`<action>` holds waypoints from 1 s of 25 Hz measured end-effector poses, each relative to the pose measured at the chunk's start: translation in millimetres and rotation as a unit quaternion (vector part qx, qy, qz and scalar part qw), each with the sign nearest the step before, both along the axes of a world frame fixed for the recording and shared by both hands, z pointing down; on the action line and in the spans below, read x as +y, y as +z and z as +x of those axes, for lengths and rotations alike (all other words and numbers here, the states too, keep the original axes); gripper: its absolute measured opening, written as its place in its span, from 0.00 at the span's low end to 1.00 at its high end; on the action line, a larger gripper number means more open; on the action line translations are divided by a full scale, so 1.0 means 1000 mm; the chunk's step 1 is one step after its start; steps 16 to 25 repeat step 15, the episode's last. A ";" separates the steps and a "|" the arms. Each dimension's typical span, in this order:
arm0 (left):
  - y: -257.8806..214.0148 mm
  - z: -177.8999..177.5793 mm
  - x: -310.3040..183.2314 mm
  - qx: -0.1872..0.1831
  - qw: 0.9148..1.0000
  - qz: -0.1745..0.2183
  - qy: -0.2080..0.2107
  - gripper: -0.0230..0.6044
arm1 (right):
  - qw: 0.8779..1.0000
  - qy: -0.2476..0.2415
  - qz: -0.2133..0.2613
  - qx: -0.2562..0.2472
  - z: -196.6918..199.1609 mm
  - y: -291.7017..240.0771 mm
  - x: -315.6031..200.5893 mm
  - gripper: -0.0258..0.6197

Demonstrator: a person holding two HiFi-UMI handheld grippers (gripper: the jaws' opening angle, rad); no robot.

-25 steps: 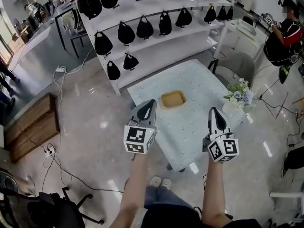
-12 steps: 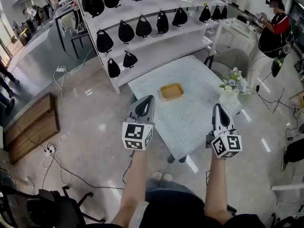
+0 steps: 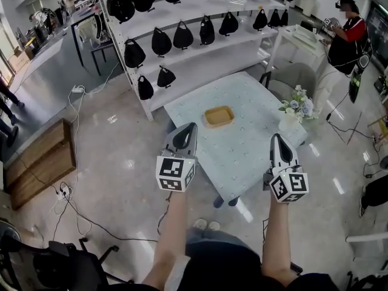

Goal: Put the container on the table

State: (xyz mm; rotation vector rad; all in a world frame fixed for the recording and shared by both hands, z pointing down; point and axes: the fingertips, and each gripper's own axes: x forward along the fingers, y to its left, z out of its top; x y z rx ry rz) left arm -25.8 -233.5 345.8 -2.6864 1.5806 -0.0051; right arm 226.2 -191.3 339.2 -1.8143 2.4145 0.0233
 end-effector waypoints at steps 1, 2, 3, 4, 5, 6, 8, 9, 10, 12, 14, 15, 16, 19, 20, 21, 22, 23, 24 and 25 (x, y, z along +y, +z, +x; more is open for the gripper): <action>0.001 -0.001 0.001 -0.001 1.000 0.000 0.000 0.04 | 1.000 0.000 0.000 0.000 -0.001 0.000 0.001 0.04; 0.001 -0.002 0.001 -0.001 1.000 0.000 -0.001 0.04 | 1.000 -0.001 0.000 0.000 -0.002 0.001 0.001 0.04; 0.002 -0.002 0.002 -0.001 1.000 0.000 -0.001 0.04 | 1.000 -0.001 0.000 0.000 -0.003 0.001 0.001 0.04; 0.002 -0.003 0.002 -0.001 1.000 0.000 -0.001 0.04 | 1.000 -0.002 0.000 0.000 -0.004 0.001 0.001 0.04; 0.002 -0.004 0.002 0.000 1.000 0.000 -0.002 0.04 | 1.000 -0.003 0.000 0.001 -0.005 0.001 0.001 0.04; 0.002 -0.004 0.002 0.000 1.000 -0.001 -0.002 0.04 | 1.000 -0.004 0.000 0.001 -0.006 0.000 0.001 0.04; 0.002 -0.004 0.001 0.000 1.000 -0.002 -0.002 0.04 | 1.000 -0.005 -0.001 0.003 -0.007 0.000 0.001 0.04; 0.002 -0.004 0.000 0.001 1.000 -0.003 -0.001 0.04 | 1.000 -0.005 -0.001 0.004 -0.006 -0.001 0.001 0.04; 0.003 -0.003 0.000 0.002 1.000 -0.004 -0.001 0.04 | 1.000 -0.005 -0.002 0.005 -0.006 -0.001 0.001 0.04; 0.005 -0.001 -0.001 0.005 1.000 -0.006 0.000 0.04 | 1.000 -0.005 -0.002 0.005 -0.005 0.000 0.002 0.04; 0.006 0.001 -0.001 0.007 1.000 -0.007 0.002 0.04 | 1.000 -0.004 -0.002 0.005 -0.003 0.000 0.002 0.04; 0.007 0.003 -0.002 0.008 1.000 -0.008 0.002 0.04 | 1.000 -0.004 -0.003 0.004 -0.002 0.000 0.002 0.04; 0.007 0.003 -0.002 0.008 1.000 -0.008 0.002 0.04 | 1.000 -0.004 -0.003 0.004 -0.002 0.000 0.002 0.04; 0.007 0.003 -0.002 0.008 1.000 -0.008 0.002 0.04 | 1.000 -0.004 -0.003 0.004 -0.002 0.000 0.002 0.04; 0.007 0.003 -0.002 0.008 1.000 -0.008 0.002 0.04 | 1.000 -0.004 -0.003 0.004 -0.002 0.000 0.002 0.04; 0.007 0.003 -0.002 0.008 1.000 -0.008 0.002 0.04 | 1.000 -0.004 -0.003 0.004 -0.002 0.000 0.002 0.04; 0.007 0.003 -0.002 0.008 1.000 -0.008 0.002 0.04 | 1.000 -0.004 -0.003 0.004 -0.002 0.000 0.002 0.04; 0.007 0.003 -0.002 0.008 1.000 -0.008 0.002 0.04 | 1.000 -0.004 -0.003 0.004 -0.002 0.000 0.002 0.04; 0.007 0.003 -0.002 0.008 1.000 -0.008 0.002 0.04 | 1.000 -0.004 -0.003 0.004 -0.002 0.000 0.002 0.04; 0.007 0.003 -0.002 0.008 1.000 -0.008 0.002 0.04 | 1.000 -0.004 -0.003 0.004 -0.002 0.000 0.002 0.04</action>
